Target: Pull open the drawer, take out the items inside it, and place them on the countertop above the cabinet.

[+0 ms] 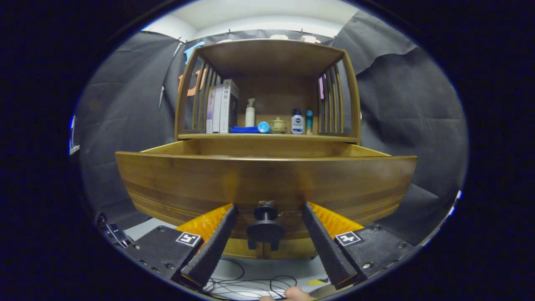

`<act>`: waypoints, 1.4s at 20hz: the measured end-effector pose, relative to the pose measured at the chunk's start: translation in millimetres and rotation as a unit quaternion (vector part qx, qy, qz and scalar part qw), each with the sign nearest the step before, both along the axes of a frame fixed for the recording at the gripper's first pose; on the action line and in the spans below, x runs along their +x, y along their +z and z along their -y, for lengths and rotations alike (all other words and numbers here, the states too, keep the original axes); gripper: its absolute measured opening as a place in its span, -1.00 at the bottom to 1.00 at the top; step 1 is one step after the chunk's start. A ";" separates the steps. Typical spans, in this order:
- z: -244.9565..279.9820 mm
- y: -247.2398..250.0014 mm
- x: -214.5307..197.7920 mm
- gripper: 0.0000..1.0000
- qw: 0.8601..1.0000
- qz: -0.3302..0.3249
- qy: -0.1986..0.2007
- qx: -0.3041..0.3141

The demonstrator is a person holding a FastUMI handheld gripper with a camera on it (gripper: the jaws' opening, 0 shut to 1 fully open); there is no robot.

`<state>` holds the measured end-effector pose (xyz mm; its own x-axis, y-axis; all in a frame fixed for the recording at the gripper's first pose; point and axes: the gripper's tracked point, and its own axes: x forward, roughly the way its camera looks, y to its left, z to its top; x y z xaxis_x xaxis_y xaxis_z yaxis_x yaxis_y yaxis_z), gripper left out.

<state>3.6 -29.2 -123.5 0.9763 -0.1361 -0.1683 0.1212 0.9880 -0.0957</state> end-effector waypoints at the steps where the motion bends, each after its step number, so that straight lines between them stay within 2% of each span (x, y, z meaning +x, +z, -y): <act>1: 0.0 0.7 1.4 1.00 1.000 -0.001 0.002 0.005; 11: 1.4 6.1 28.0 1.00 1.000 -0.005 0.000 -0.001; 28: 12.5 18.2 149.0 1.00 0.999 -0.032 -0.013 -0.002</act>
<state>152.6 -41.7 -105.3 0.9600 -0.1612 -0.2287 0.1395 0.9843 -0.1083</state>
